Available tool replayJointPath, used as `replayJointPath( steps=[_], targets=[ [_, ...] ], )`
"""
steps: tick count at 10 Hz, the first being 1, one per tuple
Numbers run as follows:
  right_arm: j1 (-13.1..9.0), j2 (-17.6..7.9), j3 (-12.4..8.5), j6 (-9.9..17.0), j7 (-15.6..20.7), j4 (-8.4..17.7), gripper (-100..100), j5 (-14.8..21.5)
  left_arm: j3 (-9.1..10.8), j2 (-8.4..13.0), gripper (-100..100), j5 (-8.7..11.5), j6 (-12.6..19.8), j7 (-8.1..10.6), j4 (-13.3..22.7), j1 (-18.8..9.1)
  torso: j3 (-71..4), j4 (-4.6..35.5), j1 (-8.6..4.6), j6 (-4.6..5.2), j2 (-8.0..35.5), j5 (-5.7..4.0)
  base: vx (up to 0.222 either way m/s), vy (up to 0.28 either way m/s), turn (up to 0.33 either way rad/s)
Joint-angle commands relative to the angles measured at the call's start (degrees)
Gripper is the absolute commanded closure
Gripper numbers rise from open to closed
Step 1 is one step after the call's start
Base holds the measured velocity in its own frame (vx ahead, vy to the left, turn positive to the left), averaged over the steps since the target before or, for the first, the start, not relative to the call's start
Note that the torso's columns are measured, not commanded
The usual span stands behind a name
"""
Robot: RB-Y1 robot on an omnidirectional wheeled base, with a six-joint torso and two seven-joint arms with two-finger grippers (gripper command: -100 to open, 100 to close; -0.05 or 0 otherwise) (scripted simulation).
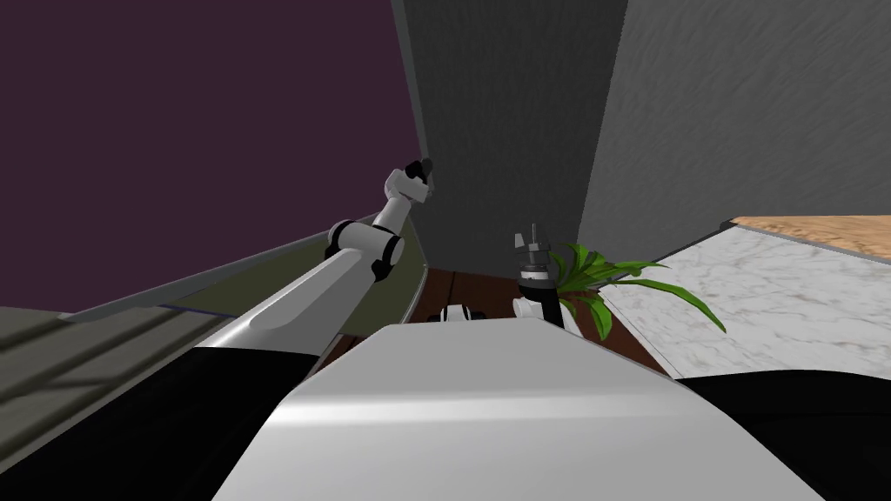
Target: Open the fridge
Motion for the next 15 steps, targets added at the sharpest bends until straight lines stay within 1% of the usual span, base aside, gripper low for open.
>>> replayJointPath(
  steps=[1, 2, 3, 4, 5, 6, 7, 8, 10, 11, 12, 13, 14, 15],
  targets=[
    [0.0, 0.0, 0.0, 0.0, 0.0, 0.0, 0, 0.0, -0.1, 0.18, 100, 0.65, 1.39, 0.12, -1.06, 3.49, -0.04, -0.12, 0.04, -0.06, -0.08, 0.03, 0.0, 0.0, 0.0],
    [0.0, 0.0, 0.0, 0.0, 0.0, 0.0, 0, 0.0, -0.97, -2.2, 100, -0.07, 0.44, -0.22, -0.38, -0.42, -0.1, -0.28, 0.08, -0.12, -0.17, 0.05, -0.156, 0.056, -0.152],
    [-0.03, -0.01, -0.01, 0.0, 0.0, 0.0, 0, 0.0, -0.97, -2.2, 100, -0.07, 0.44, -0.22, -0.38, -0.42, 0.01, -0.09, -0.16, 0.37, 0.09, -0.14, -0.193, 0.065, -0.141],
    [-0.02, -0.01, 0.0, 0.0, 0.0, 0.0, 0, 0.0, -0.97, -2.2, 100, -0.07, 0.44, -0.22, -0.38, -0.42, 0.12, 0.17, -0.51, 0.28, 0.17, -0.28, -0.096, 0.035, -0.047],
    [-0.01, 0.0, 0.0, 0.0, 0.0, 0.0, 0, 0.0, -2.28, -4.18, 100, 0.52, 1.34, -0.92, -0.64, -1.62, 0.09, 0.28, -0.54, 0.06, 0.06, -0.29, -0.144, 0.07, -0.119],
    [-0.02, -0.01, -0.01, 0.0, 0.0, 0.0, 0, 0.0, -2.94, -5.16, 100, 0.82, 1.79, -1.26, -0.77, -2.22, 0.13, 0.31, -0.62, 0.42, 0.22, -0.41, -0.24, 0.108, -0.168],
    [-0.04, -0.01, 0.0, 0.01, 0.0, 0.01, 0, 0.0, -2.94, -5.16, 100, 0.82, 1.79, -1.26, 1.01, -2.22, 0.24, 0.39, -0.82, 0.51, 0.4, -0.51, -0.185, 0.062, -0.118],
    [-0.03, 0.0, 0.0, 0.01, 0.0, 0.0, 0, 0.0, -3.6, -6.15, 100, 1.12, 2.24, -1.61, -0.89, -2.82, 0.18, 0.32, -0.81, 0.23, 0.21, -0.43, -0.159, 0.033, -0.059],
    [-0.02, 0.0, 0.0, 0.0, 0.0, 0.0, 0, 0.0, -4.91, -8.12, 100, 1.72, 3.13, -2.3, -1.15, -4.01, 0.12, 0.5, -0.86, 0.49, 0.2, -0.5, -0.175, 0.06, -0.111],
    [-0.03, -0.01, -0.01, 0.01, 0.0, 0.01, 0, 0.0, -4.91, -8.12, 100, 1.72, 3.13, -2.3, -1.15, -4.01, 0.14, 0.47, -1.02, 0.69, 0.26, -0.64, -0.141, 0.054, -0.1],
    [-0.02, 0.0, 0.0, 0.0, 0.0, 0.0, 0, 0.0, -4.91, -8.12, 100, 1.72, 3.13, -2.3, -1.15, -4.01, 0.11, 0.53, -1.12, 0.48, 0.14, -0.62, -0.057, -0.002, 0.002],
    [0.0, 0.0, 0.0, 0.0, 0.0, 0.0, 0, 0.0, -6.22, -10.1, 100, 2.32, 4.03, -3.0, -1.41, -5.21, 0.08, 0.59, -1.08, 0.39, 0.08, -0.59, -0.148, 0.033, -0.113],
    [-0.02, -0.01, 0.0, 0.0, 0.0, 0.0, 0, 0.0, -6.22, -10.1, 100, 2.32, 4.03, -3.0, -1.41, -5.21, 0.19, 0.49, -1.15, 0.78, 0.35, -0.72, -0.182, 0.047, -0.118],
    [-0.02, 0.0, 0.0, 0.0, 0.0, 0.0, 0, 0.0, -6.1, -8.92, 100, 2.83, 3.71, -3.4, -2.0, -4.83, 0.23, 0.53, -1.31, 0.73, 0.35, -0.76, -0.077, 0.022, -0.018]
  ],
)
